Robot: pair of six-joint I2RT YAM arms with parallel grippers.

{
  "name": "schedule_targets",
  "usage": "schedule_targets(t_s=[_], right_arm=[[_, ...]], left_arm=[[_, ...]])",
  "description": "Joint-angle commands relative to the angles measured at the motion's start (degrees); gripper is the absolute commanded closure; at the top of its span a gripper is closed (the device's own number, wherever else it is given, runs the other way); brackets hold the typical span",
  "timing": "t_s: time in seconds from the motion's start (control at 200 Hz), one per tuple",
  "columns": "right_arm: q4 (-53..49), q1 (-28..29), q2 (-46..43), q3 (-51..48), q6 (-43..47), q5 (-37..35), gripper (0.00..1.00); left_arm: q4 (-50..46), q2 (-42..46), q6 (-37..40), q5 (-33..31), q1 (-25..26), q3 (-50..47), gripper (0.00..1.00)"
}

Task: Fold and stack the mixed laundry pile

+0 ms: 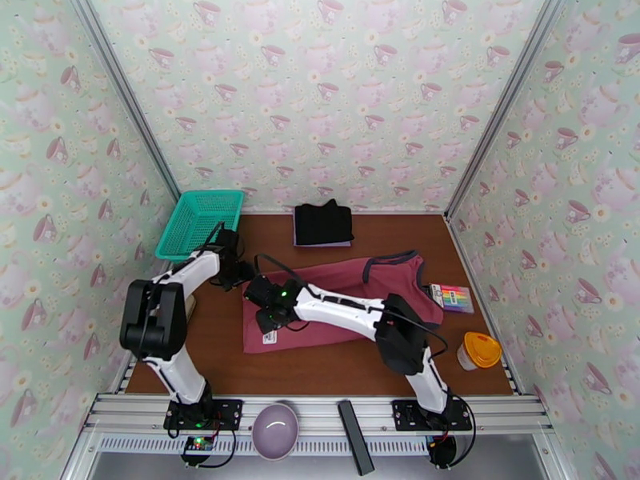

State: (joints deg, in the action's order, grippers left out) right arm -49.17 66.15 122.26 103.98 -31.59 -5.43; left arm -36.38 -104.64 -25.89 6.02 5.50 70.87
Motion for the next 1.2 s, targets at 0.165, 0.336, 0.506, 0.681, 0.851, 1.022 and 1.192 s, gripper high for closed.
schedule_targets(t_s=[0.165,0.336,0.506,0.681,0.851,1.022,1.192], right_arm=[[-2.0,3.1,9.0,11.1,-5.2,5.1,0.42],[-6.1,5.0,13.4,17.5,-4.9,4.5,0.42],[-5.9,5.4,12.3,16.9,-4.9,2.8,0.41],[-5.0,5.4,11.6,16.5,-4.7,2.0,0.4],[-6.3,5.4,13.0,17.3,-4.7,2.4,0.4],[-6.9,5.4,14.0,17.0,-5.0,3.2,0.4],[-6.9,6.0,16.3,18.1,-5.7,5.2,0.41]], left_arm=[[3.0,-9.0,0.8,2.2,-0.4,3.7,0.37],[4.6,-7.8,0.7,4.2,0.2,0.5,0.38],[3.3,-4.0,1.9,3.3,0.2,0.5,0.38],[0.6,-1.2,2.8,2.3,0.2,4.3,0.38],[-1.8,0.2,3.7,1.6,0.2,8.2,0.36],[-3.5,4.1,3.8,2.1,0.1,10.4,0.34],[-6.0,10.5,3.3,1.5,0.3,10.6,0.34]])
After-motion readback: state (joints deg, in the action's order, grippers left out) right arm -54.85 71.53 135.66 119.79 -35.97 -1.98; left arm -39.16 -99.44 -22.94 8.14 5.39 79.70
